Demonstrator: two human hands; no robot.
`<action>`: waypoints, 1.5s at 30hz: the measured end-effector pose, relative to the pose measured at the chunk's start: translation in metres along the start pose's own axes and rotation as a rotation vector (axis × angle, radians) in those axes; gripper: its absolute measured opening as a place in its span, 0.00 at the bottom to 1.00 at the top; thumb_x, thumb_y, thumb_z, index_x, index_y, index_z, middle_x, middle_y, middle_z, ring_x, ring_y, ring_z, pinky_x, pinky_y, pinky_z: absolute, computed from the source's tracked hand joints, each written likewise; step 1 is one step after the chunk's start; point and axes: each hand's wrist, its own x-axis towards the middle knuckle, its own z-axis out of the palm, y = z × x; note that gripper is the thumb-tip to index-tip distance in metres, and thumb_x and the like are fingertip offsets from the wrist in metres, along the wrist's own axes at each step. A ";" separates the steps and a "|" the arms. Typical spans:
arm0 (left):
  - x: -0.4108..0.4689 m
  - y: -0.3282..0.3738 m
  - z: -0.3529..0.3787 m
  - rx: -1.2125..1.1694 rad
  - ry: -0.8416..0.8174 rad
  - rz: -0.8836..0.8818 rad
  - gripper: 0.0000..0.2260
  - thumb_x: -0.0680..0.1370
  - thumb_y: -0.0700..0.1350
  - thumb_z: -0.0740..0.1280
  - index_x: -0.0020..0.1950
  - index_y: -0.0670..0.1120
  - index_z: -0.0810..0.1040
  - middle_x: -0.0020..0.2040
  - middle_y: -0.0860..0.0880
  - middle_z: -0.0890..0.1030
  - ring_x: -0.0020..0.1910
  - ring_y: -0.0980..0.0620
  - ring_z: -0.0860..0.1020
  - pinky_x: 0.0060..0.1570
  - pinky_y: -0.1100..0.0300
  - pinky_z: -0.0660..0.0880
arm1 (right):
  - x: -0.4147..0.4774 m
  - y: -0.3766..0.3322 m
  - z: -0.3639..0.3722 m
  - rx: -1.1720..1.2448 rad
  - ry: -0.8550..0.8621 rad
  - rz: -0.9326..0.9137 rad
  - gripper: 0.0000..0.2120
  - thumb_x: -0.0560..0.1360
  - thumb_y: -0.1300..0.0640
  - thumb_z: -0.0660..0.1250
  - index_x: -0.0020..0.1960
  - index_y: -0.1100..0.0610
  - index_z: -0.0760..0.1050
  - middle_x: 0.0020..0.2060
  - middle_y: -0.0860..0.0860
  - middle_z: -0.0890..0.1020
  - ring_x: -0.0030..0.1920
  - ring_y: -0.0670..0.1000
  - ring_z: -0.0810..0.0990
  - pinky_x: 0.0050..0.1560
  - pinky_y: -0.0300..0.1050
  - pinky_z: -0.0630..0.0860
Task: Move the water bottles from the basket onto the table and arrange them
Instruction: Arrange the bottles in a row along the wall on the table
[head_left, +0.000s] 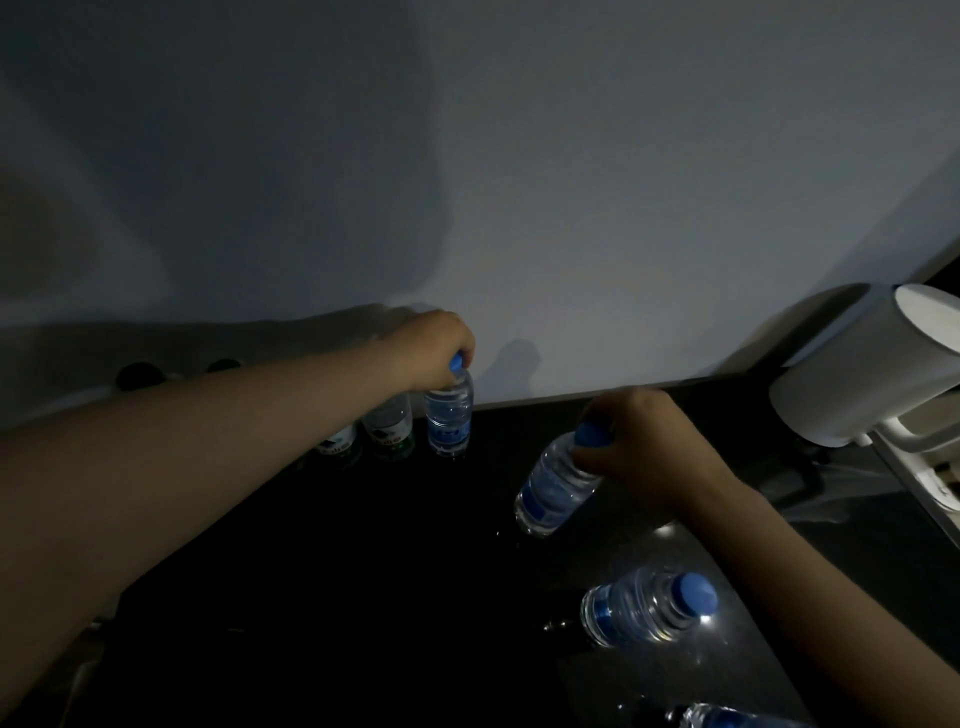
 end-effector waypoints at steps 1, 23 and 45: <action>-0.001 0.000 0.001 0.003 0.008 -0.005 0.11 0.73 0.40 0.69 0.55 0.46 0.81 0.57 0.47 0.77 0.55 0.47 0.75 0.47 0.62 0.65 | 0.006 0.000 -0.002 -0.012 0.001 0.011 0.12 0.69 0.54 0.73 0.52 0.53 0.77 0.45 0.48 0.78 0.41 0.45 0.77 0.36 0.34 0.73; 0.000 0.001 0.009 -0.010 0.062 0.024 0.11 0.73 0.39 0.68 0.55 0.45 0.81 0.54 0.45 0.77 0.52 0.47 0.75 0.42 0.60 0.62 | 0.110 -0.034 -0.007 -0.179 0.092 0.121 0.20 0.69 0.48 0.73 0.46 0.65 0.78 0.42 0.59 0.82 0.43 0.56 0.81 0.48 0.53 0.80; 0.000 -0.002 0.016 -0.137 0.087 -0.025 0.09 0.73 0.39 0.70 0.53 0.42 0.80 0.52 0.44 0.78 0.50 0.46 0.76 0.43 0.58 0.67 | 0.137 -0.031 0.011 -0.175 0.075 0.167 0.18 0.71 0.47 0.72 0.43 0.63 0.77 0.40 0.58 0.82 0.43 0.55 0.82 0.46 0.47 0.79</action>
